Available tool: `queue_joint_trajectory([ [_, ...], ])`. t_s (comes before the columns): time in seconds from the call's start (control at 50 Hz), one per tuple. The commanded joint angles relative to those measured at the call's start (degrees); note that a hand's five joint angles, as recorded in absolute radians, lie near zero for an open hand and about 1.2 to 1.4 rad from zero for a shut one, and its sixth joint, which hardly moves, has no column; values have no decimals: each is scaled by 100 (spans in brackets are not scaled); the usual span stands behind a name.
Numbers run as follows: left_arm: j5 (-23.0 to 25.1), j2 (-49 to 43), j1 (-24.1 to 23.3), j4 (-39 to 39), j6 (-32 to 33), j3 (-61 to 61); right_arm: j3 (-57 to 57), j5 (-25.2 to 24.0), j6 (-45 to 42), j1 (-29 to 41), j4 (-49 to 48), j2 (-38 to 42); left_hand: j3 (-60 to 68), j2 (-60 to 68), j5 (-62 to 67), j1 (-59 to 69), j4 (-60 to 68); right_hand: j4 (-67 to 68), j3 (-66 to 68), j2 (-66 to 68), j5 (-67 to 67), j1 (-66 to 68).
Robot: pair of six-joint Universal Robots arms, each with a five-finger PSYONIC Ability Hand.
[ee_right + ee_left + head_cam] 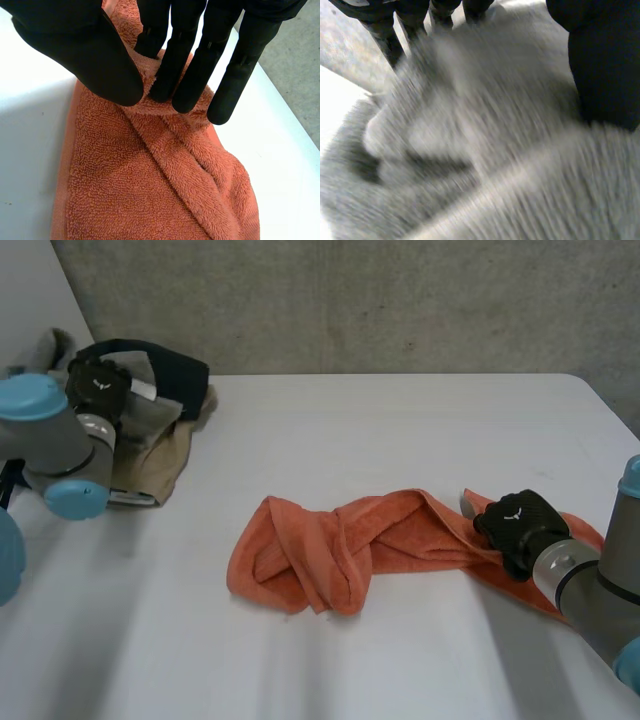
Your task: Fold the laundry.
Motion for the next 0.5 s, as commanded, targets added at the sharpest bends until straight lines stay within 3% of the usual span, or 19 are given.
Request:
queue_joint_trajectory([
  [0.02, 233, 1439, -330, -513, -964, -1318, 26, -30, 4, 10, 9, -129, -145, -135, -124, -250, -81, 1146, 1186, 1228, 1156, 1630],
  [0.18, 795, 2820, -1119, -1647, -1659, -2583, 26, -39, 4, 1, 26, -278, 6, 15, 27, -100, 69, 1146, 1186, 1228, 1156, 1630],
  [0.3, 1025, 3534, -1990, -1719, -1836, -3815, 44, -39, 13, -8, 70, -375, 410, 419, 431, 304, 473, 1146, 1186, 1228, 1156, 1630],
  [0.42, 727, 3666, -3247, -1035, -1906, -4721, 79, -56, 4, -16, 70, -419, 1016, 1025, 1036, 910, 1079, 1146, 1186, 1228, 1156, 1630],
  [0.5, -37, 3456, -3985, -262, -1924, -4959, 105, -65, 4, -25, 79, -419, 1083, 1092, 1104, 978, 1146, 1146, 1186, 1228, 1156, 1630],
])
